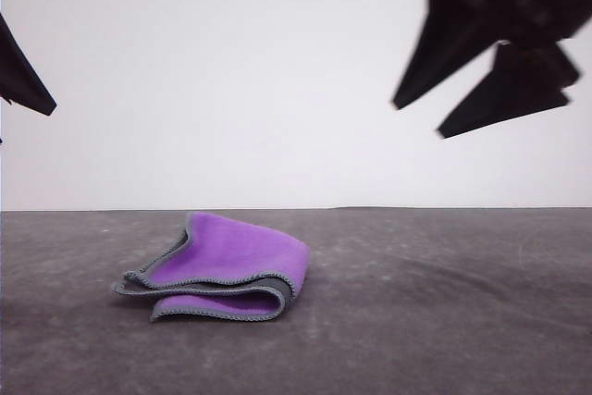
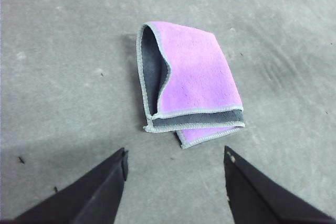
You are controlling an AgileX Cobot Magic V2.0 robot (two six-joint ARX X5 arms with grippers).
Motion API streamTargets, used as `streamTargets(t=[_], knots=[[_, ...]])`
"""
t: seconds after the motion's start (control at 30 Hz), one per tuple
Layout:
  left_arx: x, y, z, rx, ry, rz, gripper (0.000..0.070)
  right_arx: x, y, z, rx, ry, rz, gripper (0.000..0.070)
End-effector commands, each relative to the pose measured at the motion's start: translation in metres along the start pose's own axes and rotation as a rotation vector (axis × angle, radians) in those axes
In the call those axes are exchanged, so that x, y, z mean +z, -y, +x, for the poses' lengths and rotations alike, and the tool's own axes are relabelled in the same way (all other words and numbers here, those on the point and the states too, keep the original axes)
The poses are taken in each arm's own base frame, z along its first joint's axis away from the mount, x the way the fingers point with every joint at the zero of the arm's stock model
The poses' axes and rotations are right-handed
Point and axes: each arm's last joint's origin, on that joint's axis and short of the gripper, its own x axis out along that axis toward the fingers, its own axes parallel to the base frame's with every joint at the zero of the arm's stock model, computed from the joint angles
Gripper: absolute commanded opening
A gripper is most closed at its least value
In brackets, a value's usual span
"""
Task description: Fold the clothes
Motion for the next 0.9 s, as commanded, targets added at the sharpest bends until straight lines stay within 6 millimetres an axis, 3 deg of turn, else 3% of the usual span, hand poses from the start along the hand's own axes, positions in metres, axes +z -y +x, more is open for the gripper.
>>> streamTargets(t=[0.0, 0.1, 0.3, 0.63, 0.67, 0.7, 0.73, 0.77, 0.87], knots=[[0.003, 0.002, -0.001, -0.008, 0.015, 0.003, 0.0348, -0.007, 0.000, -0.004, -0.013, 0.067, 0.009, 0.0386], [0.003, 0.002, -0.001, -0.008, 0.016, 0.003, 0.0348, -0.022, 0.002, -0.012, -0.044, 0.163, 0.051, 0.0386], [0.003, 0.002, -0.001, -0.008, 0.014, 0.003, 0.0348, -0.044, 0.009, -0.023, -0.331, 0.166, 0.140, 0.0386], [0.002, 0.002, -0.001, -0.023, 0.005, 0.000, 0.0341, -0.047, 0.008, -0.025, -0.324, 0.142, 0.121, 0.0386], [0.003, 0.002, -0.001, -0.024, 0.011, 0.001, 0.0271, -0.047, 0.008, -0.026, -0.323, 0.143, 0.121, 0.0355], [0.004, 0.002, -0.001, -0.026, 0.018, 0.003, 0.0102, -0.047, 0.008, -0.025, -0.321, 0.144, 0.122, 0.0275], [0.004, 0.003, -0.001, -0.028, 0.024, 0.004, 0.0048, -0.047, 0.008, -0.025, -0.321, 0.144, 0.121, 0.0108], [0.005, 0.003, -0.001, -0.030, 0.029, 0.005, 0.0022, -0.046, 0.008, -0.025, -0.319, 0.144, 0.121, 0.0007], [0.005, 0.003, -0.001, -0.030, 0.033, 0.009, 0.0000, -0.045, 0.007, -0.025, -0.309, 0.153, 0.118, 0.0024]])
